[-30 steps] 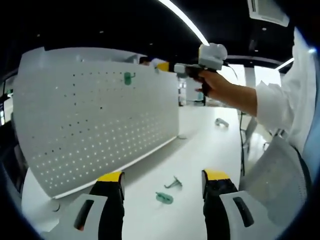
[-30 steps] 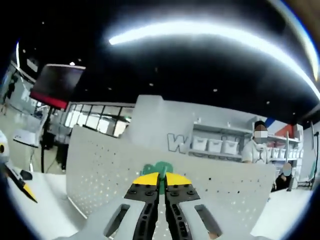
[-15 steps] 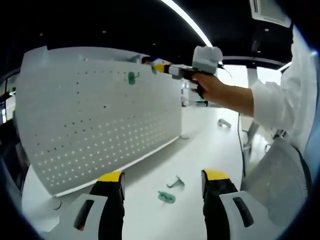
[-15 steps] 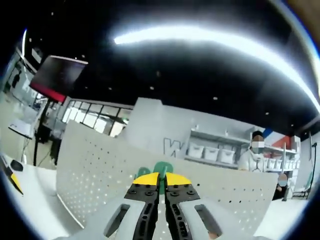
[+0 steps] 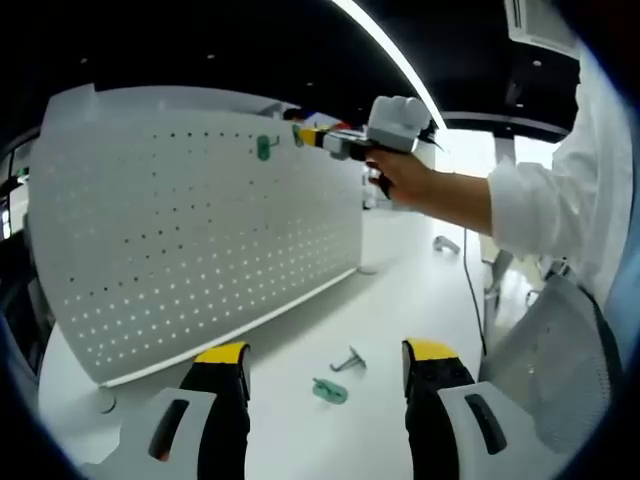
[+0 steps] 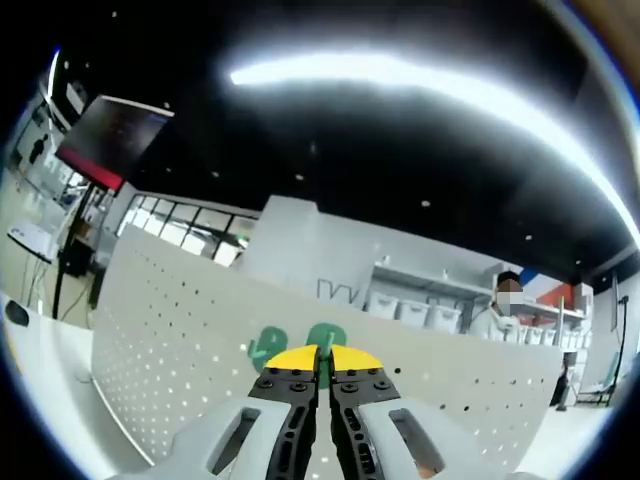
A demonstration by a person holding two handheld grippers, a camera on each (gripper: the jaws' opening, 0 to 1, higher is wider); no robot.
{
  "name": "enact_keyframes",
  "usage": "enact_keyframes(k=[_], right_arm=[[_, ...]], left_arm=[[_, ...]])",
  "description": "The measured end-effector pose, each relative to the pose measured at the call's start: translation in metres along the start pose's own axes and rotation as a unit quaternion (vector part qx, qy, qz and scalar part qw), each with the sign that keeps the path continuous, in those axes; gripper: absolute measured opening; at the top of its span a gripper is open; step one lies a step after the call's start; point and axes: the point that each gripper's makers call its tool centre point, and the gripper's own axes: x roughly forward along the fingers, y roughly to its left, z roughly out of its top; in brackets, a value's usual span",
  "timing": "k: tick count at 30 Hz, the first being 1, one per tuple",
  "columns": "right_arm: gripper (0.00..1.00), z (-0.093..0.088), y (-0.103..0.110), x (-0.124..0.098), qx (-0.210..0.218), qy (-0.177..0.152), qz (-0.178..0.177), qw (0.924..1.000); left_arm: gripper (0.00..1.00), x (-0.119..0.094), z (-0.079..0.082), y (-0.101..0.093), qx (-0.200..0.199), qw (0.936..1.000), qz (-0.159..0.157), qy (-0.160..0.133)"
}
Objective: Insert the hook assembly into the mounting plate slot until the hook locks in place.
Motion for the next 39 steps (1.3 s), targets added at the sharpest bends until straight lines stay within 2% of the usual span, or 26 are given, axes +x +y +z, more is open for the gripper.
enact_keyframes(k=[18, 39], right_arm=[[0.00, -0.015, -0.007, 0.014, 0.017, 0.002, -0.018, 0.9997], [0.00, -0.016, -0.004, 0.013, 0.014, 0.007, -0.018, 0.9997]], left_arm=[[0.63, 0.002, -0.003, 0.002, -0.006, 1.0000, -0.001, 0.004], [0.62, 0.002, -0.006, 0.001, -0.009, 0.9999, 0.000, 0.008]])
